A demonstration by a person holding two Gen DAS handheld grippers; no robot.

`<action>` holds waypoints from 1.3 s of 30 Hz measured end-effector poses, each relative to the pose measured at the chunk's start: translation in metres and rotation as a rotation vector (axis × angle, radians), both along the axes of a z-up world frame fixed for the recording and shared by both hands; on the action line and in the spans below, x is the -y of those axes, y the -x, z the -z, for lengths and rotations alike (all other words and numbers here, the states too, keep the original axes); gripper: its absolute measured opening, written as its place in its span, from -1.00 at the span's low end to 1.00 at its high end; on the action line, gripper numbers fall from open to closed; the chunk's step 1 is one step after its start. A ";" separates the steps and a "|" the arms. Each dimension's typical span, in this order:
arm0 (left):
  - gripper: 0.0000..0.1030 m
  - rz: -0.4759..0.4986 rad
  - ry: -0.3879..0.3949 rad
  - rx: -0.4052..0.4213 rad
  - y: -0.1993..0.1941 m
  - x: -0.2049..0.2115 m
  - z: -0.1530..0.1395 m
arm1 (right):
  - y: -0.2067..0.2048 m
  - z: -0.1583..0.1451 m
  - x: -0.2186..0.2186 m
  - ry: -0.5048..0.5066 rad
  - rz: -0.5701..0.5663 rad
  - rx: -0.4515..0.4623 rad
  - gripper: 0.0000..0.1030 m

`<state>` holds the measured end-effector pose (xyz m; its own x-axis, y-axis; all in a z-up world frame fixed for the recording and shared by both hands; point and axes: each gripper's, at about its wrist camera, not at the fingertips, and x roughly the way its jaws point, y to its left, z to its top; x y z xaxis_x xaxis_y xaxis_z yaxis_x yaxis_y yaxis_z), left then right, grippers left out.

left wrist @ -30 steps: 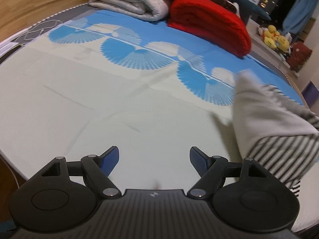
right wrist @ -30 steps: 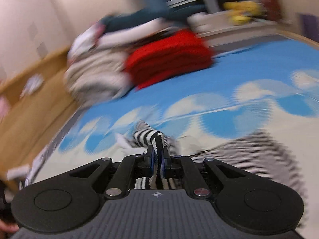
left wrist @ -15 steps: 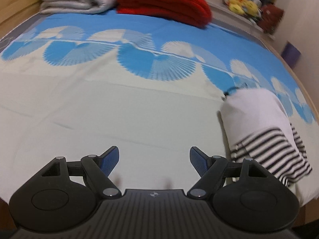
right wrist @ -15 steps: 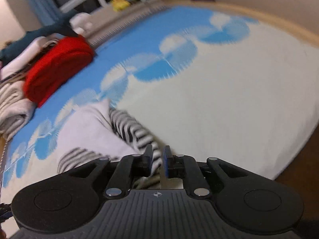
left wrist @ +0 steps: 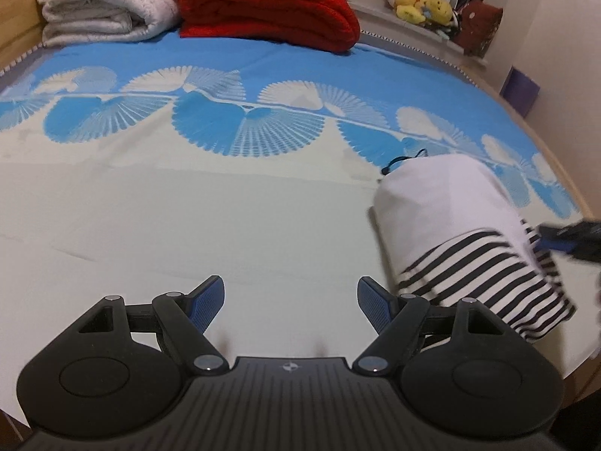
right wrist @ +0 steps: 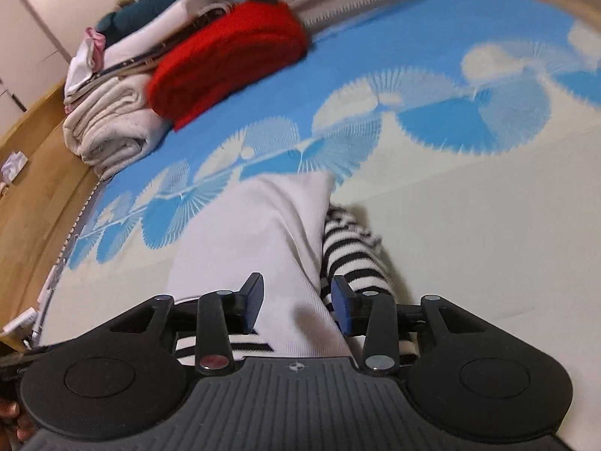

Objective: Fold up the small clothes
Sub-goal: 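Lift the held edge with the right gripper and flip it over the bundle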

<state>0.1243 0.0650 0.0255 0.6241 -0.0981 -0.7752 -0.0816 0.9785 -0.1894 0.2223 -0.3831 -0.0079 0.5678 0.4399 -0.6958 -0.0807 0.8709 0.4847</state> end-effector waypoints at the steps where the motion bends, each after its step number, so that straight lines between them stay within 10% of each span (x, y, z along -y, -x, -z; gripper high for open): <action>1: 0.60 0.002 0.019 -0.003 -0.002 0.003 -0.001 | -0.005 0.009 -0.001 -0.019 -0.009 -0.037 -0.17; 5: 0.60 0.031 0.087 -0.020 -0.012 0.018 0.001 | -0.011 0.017 -0.014 -0.001 -0.106 -0.066 -0.21; 6: 0.61 0.040 0.105 -0.029 -0.015 0.023 0.002 | -0.007 0.014 -0.015 0.003 -0.119 -0.051 -0.36; 7: 0.61 0.044 0.125 -0.041 -0.018 0.029 0.004 | -0.004 0.009 -0.013 -0.018 -0.123 -0.039 -0.90; 10: 0.63 0.054 0.198 -0.069 -0.025 0.047 0.009 | 0.011 -0.017 0.017 -0.171 -0.097 0.067 -0.92; 13: 0.68 0.082 0.276 -0.087 -0.033 0.069 0.014 | 0.035 -0.030 0.052 -0.273 -0.032 0.111 -0.92; 22: 0.81 0.178 0.138 -0.262 -0.044 0.128 0.065 | 0.038 0.027 0.038 0.061 -0.038 -0.149 -0.92; 29: 0.74 0.251 0.249 -0.143 -0.034 0.125 0.038 | 0.038 0.024 0.020 0.182 -0.026 -0.120 -0.92; 33: 0.82 0.307 0.026 -0.304 -0.033 0.142 0.074 | 0.043 0.022 0.019 0.209 -0.060 -0.074 -0.91; 36: 0.72 0.252 0.080 -0.310 -0.036 0.133 0.069 | 0.047 0.014 0.020 0.182 -0.118 -0.037 -0.83; 39: 0.70 0.241 0.116 -0.234 -0.034 0.127 0.051 | 0.058 0.006 0.031 0.128 -0.126 -0.025 -0.27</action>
